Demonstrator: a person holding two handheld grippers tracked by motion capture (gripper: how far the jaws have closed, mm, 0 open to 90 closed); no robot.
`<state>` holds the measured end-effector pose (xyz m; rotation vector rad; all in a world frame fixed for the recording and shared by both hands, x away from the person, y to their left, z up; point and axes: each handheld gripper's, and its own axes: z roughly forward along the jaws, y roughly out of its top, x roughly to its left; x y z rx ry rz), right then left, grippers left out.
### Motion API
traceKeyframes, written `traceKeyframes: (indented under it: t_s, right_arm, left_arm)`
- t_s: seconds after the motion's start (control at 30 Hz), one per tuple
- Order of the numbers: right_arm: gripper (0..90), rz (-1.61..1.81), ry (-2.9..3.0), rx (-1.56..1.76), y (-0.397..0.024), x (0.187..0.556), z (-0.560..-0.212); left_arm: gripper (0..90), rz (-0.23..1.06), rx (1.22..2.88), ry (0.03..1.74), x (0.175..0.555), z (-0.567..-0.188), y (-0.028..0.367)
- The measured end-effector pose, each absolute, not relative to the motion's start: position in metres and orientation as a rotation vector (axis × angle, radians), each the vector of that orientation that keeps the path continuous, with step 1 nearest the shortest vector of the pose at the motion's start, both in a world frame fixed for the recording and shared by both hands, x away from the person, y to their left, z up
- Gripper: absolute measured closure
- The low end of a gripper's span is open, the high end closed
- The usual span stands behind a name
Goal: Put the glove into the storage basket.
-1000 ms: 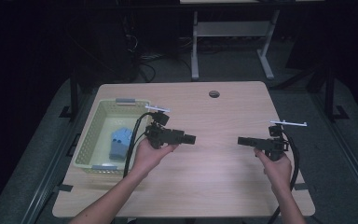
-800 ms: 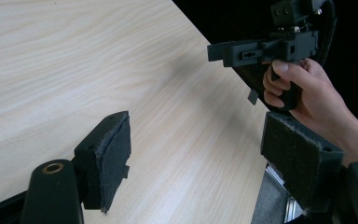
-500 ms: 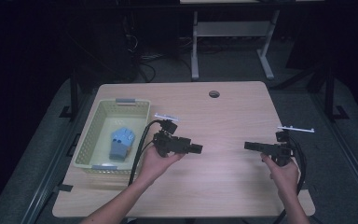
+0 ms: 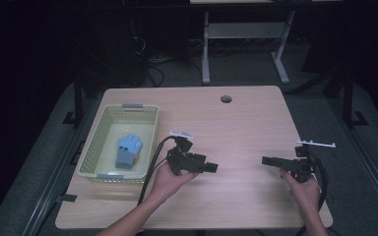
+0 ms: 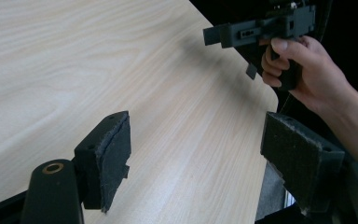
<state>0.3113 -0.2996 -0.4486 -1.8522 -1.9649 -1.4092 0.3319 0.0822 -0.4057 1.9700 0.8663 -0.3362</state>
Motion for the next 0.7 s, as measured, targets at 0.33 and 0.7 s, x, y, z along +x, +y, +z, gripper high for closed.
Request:
traceKeyframes:
  t_s: [0.33, 0.7]
  right_arm:
    - [29.8, -1.436, -1.948, -1.850, -0.306, 0.302, -0.457]
    - [28.3, -1.463, -1.975, -1.826, -0.309, 0.287, -0.461]
  left_arm:
    - [24.1, -0.374, 1.959, 0.835, 0.317, -0.423, 0.076]
    - [24.1, -0.361, 1.973, 0.804, 0.300, -0.437, 0.079]
